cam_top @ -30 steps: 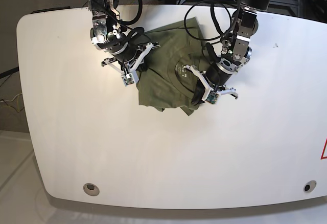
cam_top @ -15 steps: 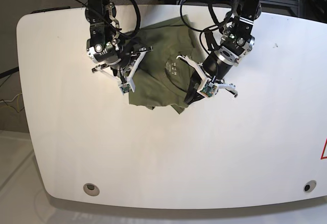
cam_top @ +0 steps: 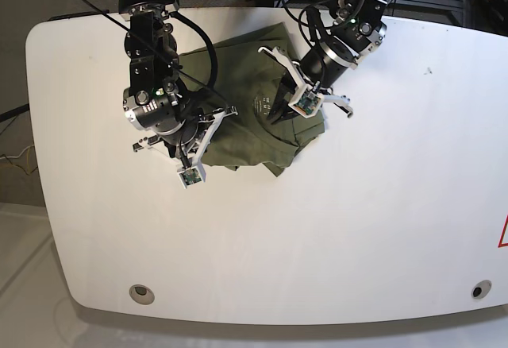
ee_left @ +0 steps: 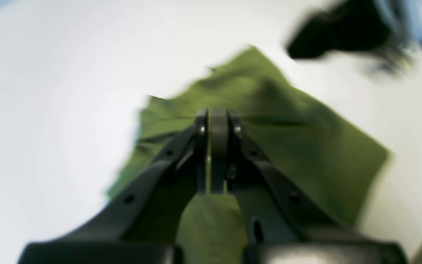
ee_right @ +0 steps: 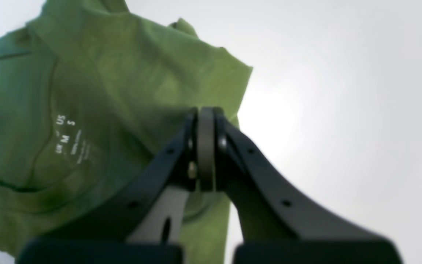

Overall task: Fold the T-shirt properly
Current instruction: 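Grasp the bundle's edges with both grippers and pull them apart, then lift the bundle with both grippers and flip it back over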

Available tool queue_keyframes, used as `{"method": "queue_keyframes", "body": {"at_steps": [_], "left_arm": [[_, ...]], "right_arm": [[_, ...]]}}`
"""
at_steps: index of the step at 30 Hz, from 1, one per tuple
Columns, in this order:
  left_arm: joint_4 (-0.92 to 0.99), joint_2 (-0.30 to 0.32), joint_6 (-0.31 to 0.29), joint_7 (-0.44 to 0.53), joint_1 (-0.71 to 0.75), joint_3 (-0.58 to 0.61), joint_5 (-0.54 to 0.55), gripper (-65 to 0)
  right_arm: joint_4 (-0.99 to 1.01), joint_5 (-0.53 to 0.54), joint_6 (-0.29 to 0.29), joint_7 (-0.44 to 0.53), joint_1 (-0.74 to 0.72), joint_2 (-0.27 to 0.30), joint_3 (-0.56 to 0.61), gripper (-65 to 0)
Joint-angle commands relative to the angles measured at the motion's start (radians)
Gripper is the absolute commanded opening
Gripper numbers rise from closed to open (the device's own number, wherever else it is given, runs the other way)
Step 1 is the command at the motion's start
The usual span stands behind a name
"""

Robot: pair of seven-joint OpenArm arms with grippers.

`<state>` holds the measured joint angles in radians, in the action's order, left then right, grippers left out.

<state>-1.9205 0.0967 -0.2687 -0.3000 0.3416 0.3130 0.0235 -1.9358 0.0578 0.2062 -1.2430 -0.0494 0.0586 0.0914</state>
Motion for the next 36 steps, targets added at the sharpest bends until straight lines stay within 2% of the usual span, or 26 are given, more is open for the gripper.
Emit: {"method": "queue_keyframes", "body": {"at_steps": [1,6,17,24,29,36], "left_arm": [[-0.015,-0.019,0.004,0.031,0.021,0.054,0.013,-65.0],[0.011,-0.067,0.004,0.031,0.043,0.099,0.011,-65.0],[0.166,-0.150,0.004,0.043,0.041,0.122,0.013,-65.0],[0.293,-0.150,0.004,0.143,0.040,0.120,0.013,-65.0],[0.376,-0.150,0.004,0.173,0.023,0.120,0.013,-65.0],[0.419,-0.130,0.004,0.198,-0.003,0.094,0.013,-65.0]], "right_arm": [[-0.012,0.003,0.006,0.015,-0.039,-0.001,-0.002,-65.0],[0.057,0.003,0.008,0.030,-0.071,-0.003,0.015,-65.0],[0.302,-0.003,-0.001,0.179,-0.145,-0.003,0.135,-65.0],[0.445,-0.003,0.000,0.234,-0.194,-0.019,0.141,-65.0],[0.526,-0.003,0.003,0.294,-0.200,-0.015,0.141,-65.0],[0.574,-0.005,0.002,0.323,-0.192,0.022,0.138,-65.0]]}}
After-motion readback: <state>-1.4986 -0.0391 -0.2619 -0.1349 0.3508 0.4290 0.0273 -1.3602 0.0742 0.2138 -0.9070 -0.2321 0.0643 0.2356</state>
